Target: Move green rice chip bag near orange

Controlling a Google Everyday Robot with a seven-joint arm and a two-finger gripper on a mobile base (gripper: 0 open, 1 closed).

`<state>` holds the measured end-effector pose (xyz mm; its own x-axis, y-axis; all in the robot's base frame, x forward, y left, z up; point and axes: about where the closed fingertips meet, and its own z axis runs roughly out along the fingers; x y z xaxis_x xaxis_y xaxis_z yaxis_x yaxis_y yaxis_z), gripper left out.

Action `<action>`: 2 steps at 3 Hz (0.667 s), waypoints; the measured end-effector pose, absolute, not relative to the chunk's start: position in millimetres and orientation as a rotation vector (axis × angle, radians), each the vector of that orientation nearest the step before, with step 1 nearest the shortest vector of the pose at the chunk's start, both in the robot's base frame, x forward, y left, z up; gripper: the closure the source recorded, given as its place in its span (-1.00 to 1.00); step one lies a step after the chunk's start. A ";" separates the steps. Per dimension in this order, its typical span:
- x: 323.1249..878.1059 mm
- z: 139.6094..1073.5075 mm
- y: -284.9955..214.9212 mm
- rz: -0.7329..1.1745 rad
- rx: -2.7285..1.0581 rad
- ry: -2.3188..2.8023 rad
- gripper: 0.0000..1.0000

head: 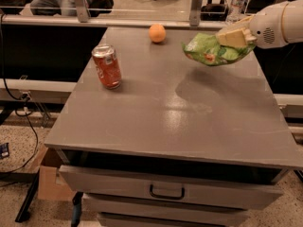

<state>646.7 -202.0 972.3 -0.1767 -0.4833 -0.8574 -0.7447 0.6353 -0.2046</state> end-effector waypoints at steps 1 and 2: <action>646.8 972.2 -201.9 0.319 -0.984 1.830 1.00; 664.8 975.3 -189.6 0.327 -0.986 1.790 1.00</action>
Offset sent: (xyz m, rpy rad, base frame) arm 0.0504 0.0291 0.0104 0.0488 -0.0908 0.0332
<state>664.8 -189.6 975.3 -0.1430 -0.4707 -0.8706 -0.7478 0.6276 -0.2165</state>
